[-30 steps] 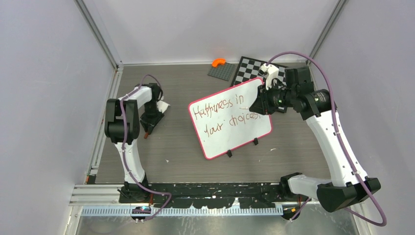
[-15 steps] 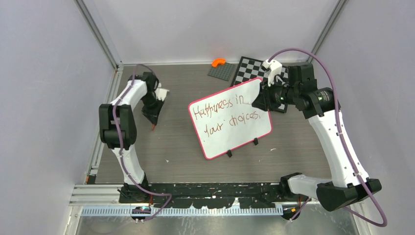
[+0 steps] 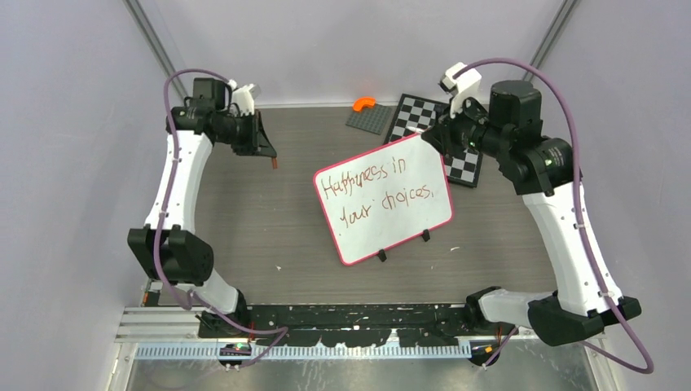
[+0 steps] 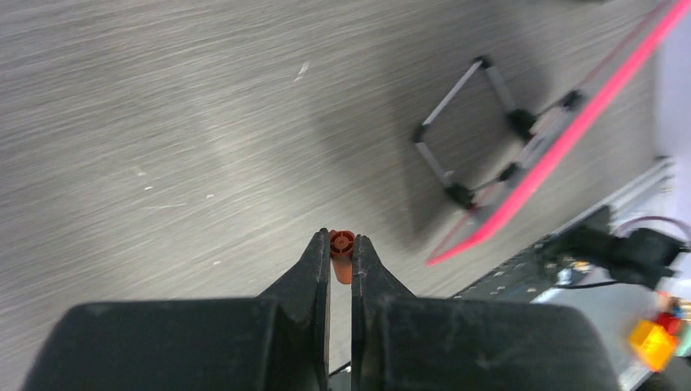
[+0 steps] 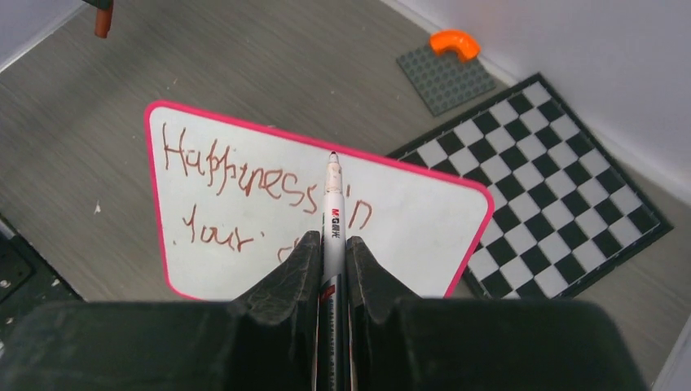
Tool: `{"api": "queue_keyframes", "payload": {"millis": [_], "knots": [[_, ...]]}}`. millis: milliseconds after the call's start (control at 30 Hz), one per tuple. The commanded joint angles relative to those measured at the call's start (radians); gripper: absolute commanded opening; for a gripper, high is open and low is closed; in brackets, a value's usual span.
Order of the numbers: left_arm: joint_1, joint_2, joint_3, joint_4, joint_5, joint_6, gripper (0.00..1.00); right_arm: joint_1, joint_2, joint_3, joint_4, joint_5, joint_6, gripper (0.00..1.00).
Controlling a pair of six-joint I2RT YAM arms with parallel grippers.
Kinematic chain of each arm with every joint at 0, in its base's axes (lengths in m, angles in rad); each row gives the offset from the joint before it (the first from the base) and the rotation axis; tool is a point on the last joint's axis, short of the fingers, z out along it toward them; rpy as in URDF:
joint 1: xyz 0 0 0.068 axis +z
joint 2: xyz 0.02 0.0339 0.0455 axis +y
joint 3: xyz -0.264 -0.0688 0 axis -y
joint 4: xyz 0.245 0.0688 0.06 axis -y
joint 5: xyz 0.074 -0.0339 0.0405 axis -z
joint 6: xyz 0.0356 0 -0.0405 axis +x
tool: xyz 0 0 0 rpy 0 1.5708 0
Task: Write a sentence on the whiteboard
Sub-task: Close the whiteboard marker at the center of the board.
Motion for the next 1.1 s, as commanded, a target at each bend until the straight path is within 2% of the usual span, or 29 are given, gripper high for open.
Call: {"api": "queue_keyframes", "payload": {"millis": [0,167,333,467,533,600,767,867,1067], "knots": [[0.008,-0.114,0.010,0.130,0.198,-0.220,0.00,0.126,-0.026,-0.007,0.193,0.174,-0.073,0.00],[0.011,-0.218,-0.074,0.275,0.287,-0.464,0.00,0.360,-0.069,-0.109,0.391,0.340,-0.239,0.00],[0.026,-0.325,-0.207,0.473,0.372,-0.736,0.00,0.596,-0.089,-0.240,0.685,0.513,-0.452,0.00],[0.075,-0.386,-0.404,0.889,0.512,-1.111,0.00,0.716,-0.100,-0.402,1.003,0.601,-0.657,0.00],[0.101,-0.414,-0.507,1.093,0.529,-1.340,0.00,0.763,-0.098,-0.473,1.133,0.623,-0.761,0.00],[0.118,-0.437,-0.565,1.234,0.525,-1.462,0.00,0.803,-0.095,-0.517,1.204,0.640,-0.811,0.00],[0.127,-0.478,-0.652,1.433,0.499,-1.660,0.00,0.888,-0.108,-0.625,1.289,0.643,-0.969,0.00],[0.127,-0.515,-0.694,1.440,0.488,-1.677,0.00,0.943,-0.104,-0.686,1.358,0.658,-1.080,0.00],[0.121,-0.582,-0.745,1.460,0.493,-1.683,0.00,0.979,-0.108,-0.753,1.378,0.669,-1.185,0.00]]}}
